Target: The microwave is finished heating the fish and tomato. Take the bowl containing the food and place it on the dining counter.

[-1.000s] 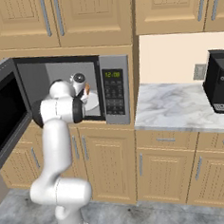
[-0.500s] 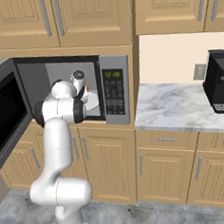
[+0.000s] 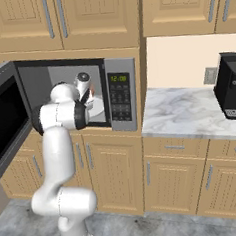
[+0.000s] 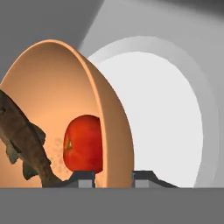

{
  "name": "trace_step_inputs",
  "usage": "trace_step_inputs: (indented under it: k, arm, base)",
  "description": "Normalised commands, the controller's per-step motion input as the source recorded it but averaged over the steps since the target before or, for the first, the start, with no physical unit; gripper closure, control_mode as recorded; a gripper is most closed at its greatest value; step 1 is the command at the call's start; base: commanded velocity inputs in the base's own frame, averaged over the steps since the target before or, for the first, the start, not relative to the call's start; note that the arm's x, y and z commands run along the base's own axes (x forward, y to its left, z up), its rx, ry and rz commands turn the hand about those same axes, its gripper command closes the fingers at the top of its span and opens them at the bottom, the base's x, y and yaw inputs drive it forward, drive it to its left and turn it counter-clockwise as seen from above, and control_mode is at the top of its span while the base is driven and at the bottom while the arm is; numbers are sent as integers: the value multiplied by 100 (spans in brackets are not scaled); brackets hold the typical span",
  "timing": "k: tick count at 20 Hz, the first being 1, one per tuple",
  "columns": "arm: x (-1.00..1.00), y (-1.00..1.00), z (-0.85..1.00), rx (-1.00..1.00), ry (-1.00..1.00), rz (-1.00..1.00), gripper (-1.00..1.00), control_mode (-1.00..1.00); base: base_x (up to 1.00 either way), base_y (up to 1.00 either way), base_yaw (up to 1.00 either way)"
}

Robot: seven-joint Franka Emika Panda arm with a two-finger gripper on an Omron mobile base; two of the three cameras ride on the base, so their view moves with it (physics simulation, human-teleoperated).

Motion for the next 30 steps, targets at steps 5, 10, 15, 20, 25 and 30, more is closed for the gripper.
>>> trace_step_inputs:
  k: [5,10,15,20,25,30]
  arm:
    - [-100,-50,0,5,-21,11,100,-100]
    - [-100,-47,28,3,-17,15,100,-100]
    - [-100,-44,67,2,-11,11,100,-100]
    - [-100,-53,81,0,-5,15,100,-100]
    - [-100,-37,100,-7,0,14,100,-100]
    - [-100,-32,100,-16,2,15,100,-100]
  base:
    - [0,0,0]
    - [0,0,0]
    - [0,0,0]
    - [0,0,0]
    - [0,0,0]
    - [0,0,0]
